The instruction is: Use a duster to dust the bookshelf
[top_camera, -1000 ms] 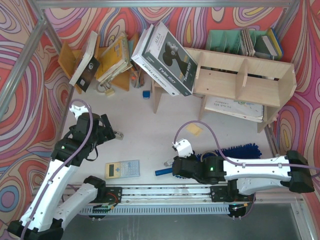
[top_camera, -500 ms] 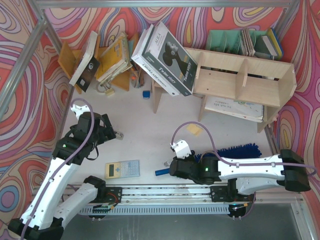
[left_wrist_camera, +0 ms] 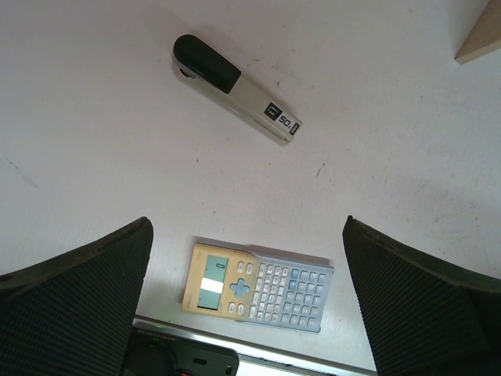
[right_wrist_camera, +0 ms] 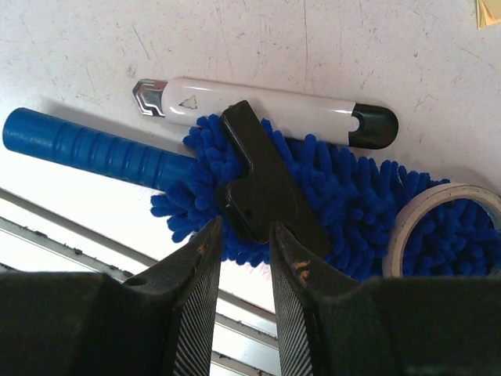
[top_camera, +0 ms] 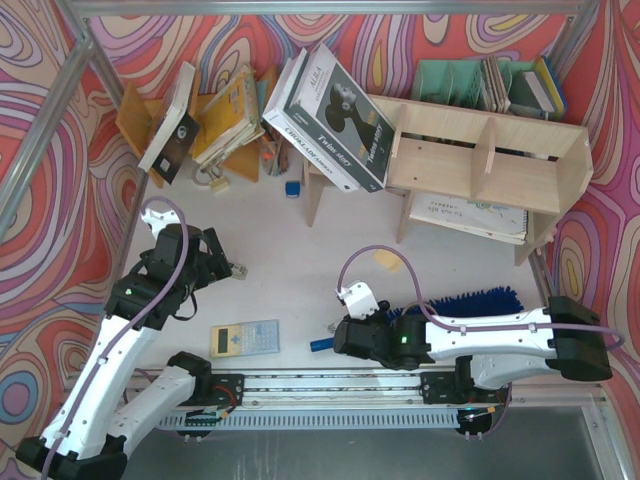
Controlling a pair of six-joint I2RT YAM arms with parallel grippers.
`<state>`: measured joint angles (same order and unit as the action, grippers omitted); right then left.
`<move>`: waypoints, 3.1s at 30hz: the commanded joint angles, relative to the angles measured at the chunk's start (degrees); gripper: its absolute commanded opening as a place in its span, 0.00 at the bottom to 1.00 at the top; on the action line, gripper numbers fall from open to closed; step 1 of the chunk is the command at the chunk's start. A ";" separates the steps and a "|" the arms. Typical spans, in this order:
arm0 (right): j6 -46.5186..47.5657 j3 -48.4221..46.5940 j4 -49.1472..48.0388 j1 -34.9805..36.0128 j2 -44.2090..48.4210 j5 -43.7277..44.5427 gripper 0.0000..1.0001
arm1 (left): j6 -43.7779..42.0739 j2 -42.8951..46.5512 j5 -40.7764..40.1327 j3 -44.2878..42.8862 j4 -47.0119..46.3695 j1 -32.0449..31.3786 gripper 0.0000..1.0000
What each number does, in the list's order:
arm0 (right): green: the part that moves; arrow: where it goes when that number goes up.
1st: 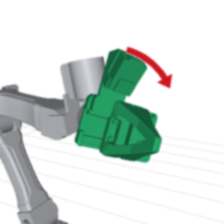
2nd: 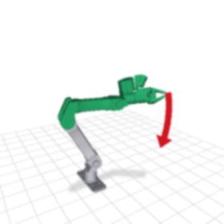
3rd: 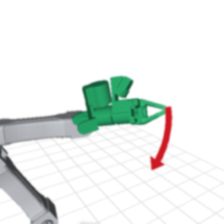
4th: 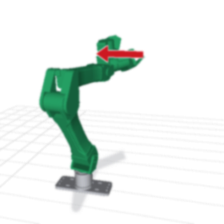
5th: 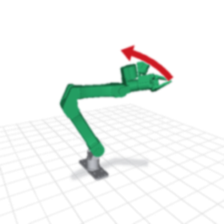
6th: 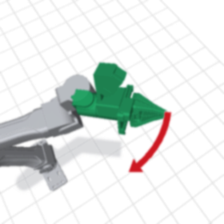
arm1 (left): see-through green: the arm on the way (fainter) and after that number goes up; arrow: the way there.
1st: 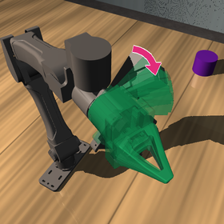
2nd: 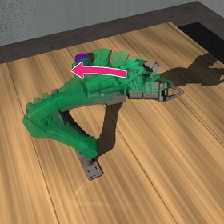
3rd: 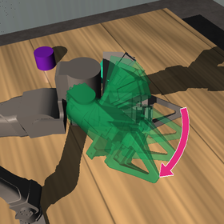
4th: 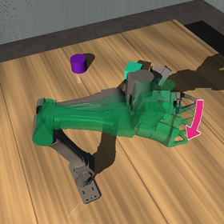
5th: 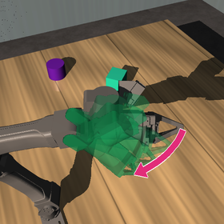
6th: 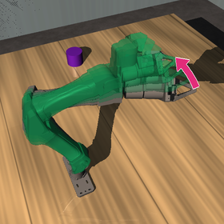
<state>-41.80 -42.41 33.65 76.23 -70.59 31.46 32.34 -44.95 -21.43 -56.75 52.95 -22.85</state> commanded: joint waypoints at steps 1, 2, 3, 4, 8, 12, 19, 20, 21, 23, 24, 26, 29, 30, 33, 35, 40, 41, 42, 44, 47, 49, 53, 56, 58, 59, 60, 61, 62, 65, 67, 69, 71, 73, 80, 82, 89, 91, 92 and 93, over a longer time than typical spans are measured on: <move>-0.48 -0.91 -0.04 0.42 -1.79 1.86 0.35 | -0.43 0.35 -0.02 1.25 -0.87 -0.15 0.98; -0.30 -0.85 -0.50 0.44 -1.91 1.66 0.35 | -0.43 0.26 0.19 1.21 -0.80 -0.11 0.98; -0.19 -0.75 -0.86 0.43 -2.06 1.55 0.35 | -0.37 0.15 0.24 1.21 -0.76 -0.12 0.98; -0.13 -0.71 -0.90 0.43 -2.33 1.58 0.35 | -0.36 0.13 0.25 1.20 -0.73 -0.17 0.98; -0.39 -0.95 -0.37 0.41 -2.71 2.03 0.35 | -0.35 0.09 0.01 1.20 -0.74 -0.13 0.98; 0.48 -0.38 -1.43 0.37 -3.07 2.02 0.35 | -0.35 0.29 0.10 1.24 -0.86 -0.11 0.98; 0.48 -1.00 -1.43 0.38 -4.87 3.18 0.34 | -0.43 -0.16 0.21 1.19 -0.94 -0.15 0.98; 0.28 -1.50 -0.87 0.41 -5.37 3.37 0.34 | -0.51 -0.10 0.17 1.20 -1.06 -0.15 0.98; 0.24 -1.88 -0.50 0.37 -5.76 3.52 0.33 | -0.59 -0.13 0.24 1.20 -1.20 -0.15 0.98; 0.56 -1.96 -0.89 0.36 -6.21 3.66 0.33 | -0.61 -0.35 0.53 1.20 -1.03 -0.15 0.98; 0.85 -1.77 -1.36 0.40 -6.40 3.79 0.33 | -0.61 -0.47 0.59 1.13 -0.96 -0.13 0.98; 0.78 -2.08 -1.06 0.37 -6.97 4.52 0.32 | -0.52 -0.37 0.42 1.12 -0.99 -0.13 0.98; -1.02 -3.47 2.06 0.37 -8.20 6.42 0.28 | -0.65 -0.29 0.36 1.20 -1.18 -0.16 0.98; -0.98 -3.62 2.09 0.41 -8.43 6.72 0.27 | -0.65 -0.36 0.54 1.12 -1.09 -0.11 0.98; -0.15 -3.97 1.64 0.33 -8.90 7.26 0.24 | -0.61 -0.32 0.63 1.20 -1.08 -0.16 0.98; -0.11 -4.58 2.00 0.35 -8.99 7.56 0.21 | -0.61 -0.27 0.43 1.28 -1.28 -0.16 0.98; 0.23 -5.63 1.82 0.33 -8.63 8.79 0.19 | -0.52 -0.62 0.80 1.12 -0.99 -0.13 0.98; 0.31 -5.94 1.90 0.38 -8.67 9.01 0.19 | -0.52 -0.46 0.71 1.18 -1.07 -0.09 0.98; 0.34 -6.31 2.19 0.33 -8.80 9.36 0.19 | -0.52 -0.29 0.55 1.25 -1.21 -0.10 0.98; -0.55 -7.20 3.27 0.37 -9.10 10.16 0.16 | -0.52 -0.23 0.58 1.25 -1.36 -0.04 0.98; -0.43 -7.59 2.61 0.34 -9.24 10.71 0.15 | -0.44 -0.24 0.77 1.20 -1.03 -0.09 0.98; 0.14 -7.92 1.74 0.34 -9.59 10.89 0.14 | -0.40 -0.02 0.69 1.32 -1.24 -0.09 0.98; 0.26 -9.73 1.72 0.33 -11.08 11.65 0.12 | -0.45 -0.24 1.16 1.35 -1.47 -0.09 0.98; 0.80 -10.44 0.51 0.34 -11.91 12.33 0.11 | -0.36 -0.36 1.31 1.23 -1.14 -0.07 0.98; 1.99 -11.52 -0.87 0.33 -12.73 12.63 0.11 | -0.43 -0.11 1.09 1.37 -1.42 -0.06 0.98; 2.50 -12.46 -1.39 0.33 -13.28 12.80 0.10 | -0.43 -0.06 1.09 1.38 -1.57 -0.02 0.98; 3.13 -13.32 -2.24 0.36 -14.07 12.95 0.10 | -0.43 -0.05 1.12 1.38 -1.47 0.07 0.98; 4.22 -14.10 -3.41 0.37 -14.84 13.08 0.10 | -0.39 -0.07 1.13 1.30 -1.38 0.09 0.98; 5.50 -14.83 -4.94 0.37 -15.55 13.17 0.11 | -0.31 0.01 1.13 1.22 -1.18 0.11 0.98; 8.34 -18.41 -8.29 0.04 -18.98 13.68 0.11 | -0.11 0.63 0.54 1.33 -1.06 0.10 0.98; 9.22 -20.93 -9.26 -0.49 -21.82 13.81 0.11 | -0.08 1.16 0.18 1.45 -1.18 0.09 0.98; 9.96 -22.81 -10.59 -1.13 -24.36 13.49 0.11 | -0.02 1.42 0.07 1.32 -0.91 0.09 0.98; 11.05 -24.48 -12.19 -1.63 -26.62 13.07 0.10 | 0.16 1.86 -0.03 1.31 -0.67 0.09 0.98; 12.04 -26.19 -13.50 -2.27 -28.66 11.77 0.10 | 0.27 2.55 -0.26 1.58 -0.80 0.09 0.98; 14.29 -31.70 -16.34 -2.90 -35.38 9.28 0.09 | 0.51 3.30 -0.70 1.51 -0.48 0.09 0.98; 14.18 -33.43 -16.12 -3.08 -36.99 8.96 0.08 | 0.45 3.61 -0.97 1.63 -0.72 0.09 0.98; 14.59 -37.16 -16.30 -4.30 -40.62 7.36 0.08 | 0.49 3.88 -0.72 1.71 -0.72 0.12 0.98; 14.42 -37.95 -15.70 -4.44 -41.31 7.29 0.09 | 0.36 3.78 -0.60 1.81 -1.05 0.13 0.98; 14.47 -38.03 -15.97 -4.50 -41.45 7.04 0.10 | 0.28 3.50 -0.34 1.74 -1.01 0.09 0.98; 14.60 -37.94 -16.31 -4.61 -41.60 6.85 0.13 | 0.29 3.35 -0.14 1.66 -0.91 0.09 0.98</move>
<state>-27.83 -78.65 18.00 72.16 -110.93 38.52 32.56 -41.63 -21.45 -56.01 52.40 -22.83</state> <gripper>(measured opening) 0.100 0.984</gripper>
